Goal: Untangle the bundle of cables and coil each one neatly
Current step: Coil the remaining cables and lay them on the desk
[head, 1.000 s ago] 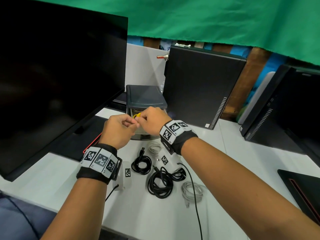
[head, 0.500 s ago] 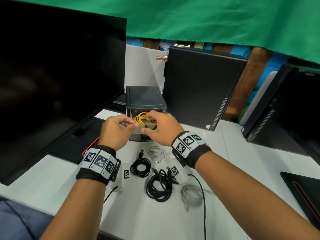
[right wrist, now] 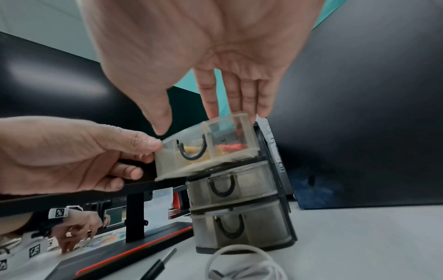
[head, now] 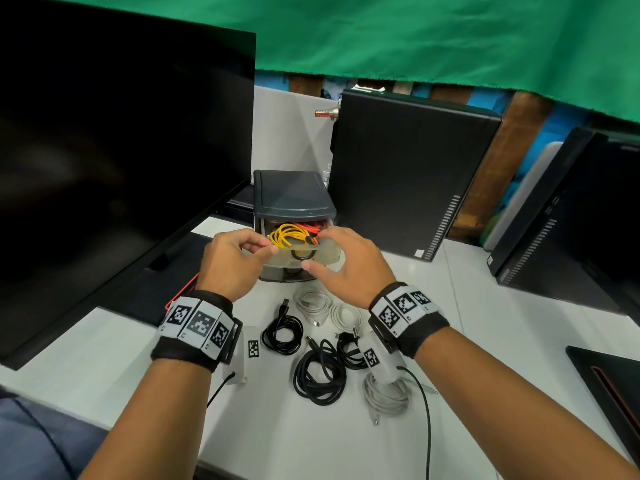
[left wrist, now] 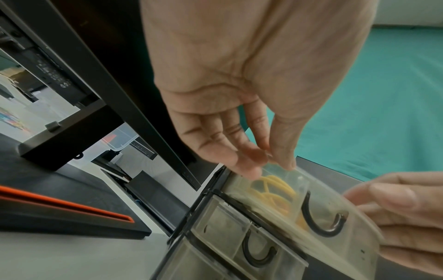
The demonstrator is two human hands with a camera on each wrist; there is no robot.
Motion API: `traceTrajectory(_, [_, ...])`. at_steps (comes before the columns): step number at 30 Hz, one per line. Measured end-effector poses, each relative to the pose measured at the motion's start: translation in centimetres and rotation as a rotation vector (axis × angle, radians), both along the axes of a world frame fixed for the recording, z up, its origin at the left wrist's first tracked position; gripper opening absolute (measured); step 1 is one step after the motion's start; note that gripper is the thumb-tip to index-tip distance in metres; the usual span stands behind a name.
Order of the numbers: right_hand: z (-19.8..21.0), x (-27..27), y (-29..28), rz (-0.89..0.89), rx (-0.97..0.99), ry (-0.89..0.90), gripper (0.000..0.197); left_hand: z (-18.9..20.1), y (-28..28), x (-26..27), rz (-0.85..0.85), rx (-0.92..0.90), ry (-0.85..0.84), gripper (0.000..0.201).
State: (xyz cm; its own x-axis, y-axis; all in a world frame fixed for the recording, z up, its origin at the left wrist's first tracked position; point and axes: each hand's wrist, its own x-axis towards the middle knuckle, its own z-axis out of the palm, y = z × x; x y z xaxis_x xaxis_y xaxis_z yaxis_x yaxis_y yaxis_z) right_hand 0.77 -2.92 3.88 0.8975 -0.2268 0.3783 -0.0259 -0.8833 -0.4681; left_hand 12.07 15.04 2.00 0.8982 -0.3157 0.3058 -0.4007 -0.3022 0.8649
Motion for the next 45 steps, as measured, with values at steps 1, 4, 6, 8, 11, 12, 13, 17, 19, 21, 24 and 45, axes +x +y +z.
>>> traceTrajectory(1, [-0.1, -0.1, -0.1, 0.004, -0.026, -0.004, 0.056, 0.0, 0.0, 0.0, -0.001, -0.002, 0.001, 0.008])
traceTrajectory(4, [-0.4, -0.2, -0.2, 0.017, -0.146, 0.058, 0.063, -0.1, 0.0, 0.1, -0.003, -0.002, 0.000, 0.008])
traceTrajectory(6, [-0.6, -0.1, -0.2, 0.024, -0.211, 0.094, 0.069, -0.2, 0.0, 0.1, 0.001, -0.002, -0.012, 0.009])
traceTrajectory(8, [-0.8, 0.0, -0.3, 0.036, -0.262, 0.108, 0.078, -0.2, 0.0, 0.1, 0.006, -0.003, -0.013, 0.008])
traceTrajectory(11, [-0.9, 0.2, -0.1, 0.053, -0.313, 0.119, 0.079, -0.2, -0.1, 0.2, 0.002, 0.000, -0.012, 0.008])
traceTrajectory(12, [-0.7, 0.2, 0.1, 0.058, -0.331, 0.126, 0.076, -0.2, -0.1, 0.2, -0.001, -0.002, -0.016, 0.008])
traceTrajectory(13, [-0.6, 0.3, 0.2, 0.059, -0.349, 0.135, 0.075, -0.2, -0.1, 0.2, -0.004, -0.003, -0.020, 0.008])
traceTrajectory(17, [-0.1, 0.4, 0.6, 0.062, -0.297, 0.104, 0.075, -0.2, -0.1, 0.1, -0.006, 0.001, -0.027, 0.007])
traceTrajectory(19, [0.2, 0.2, 0.6, 0.060, -0.200, 0.048, 0.068, -0.3, 0.0, 0.1, -0.008, 0.000, -0.027, 0.007])
traceTrajectory(21, [0.1, 0.1, 0.5, 0.051, -0.219, 0.058, 0.067, -0.3, 0.0, 0.2, -0.007, 0.000, -0.025, 0.007])
traceTrajectory(24, [-0.5, 0.3, 0.2, 0.041, -0.302, 0.139, 0.078, -0.4, -0.1, 0.3, -0.001, 0.004, -0.031, 0.007])
traceTrajectory(45, [3.3, 4.1, 2.1, -0.036, -0.353, 0.415, 0.053, 0.2, -3.3, 0.8, 0.210, 0.105, -0.158, 0.033])
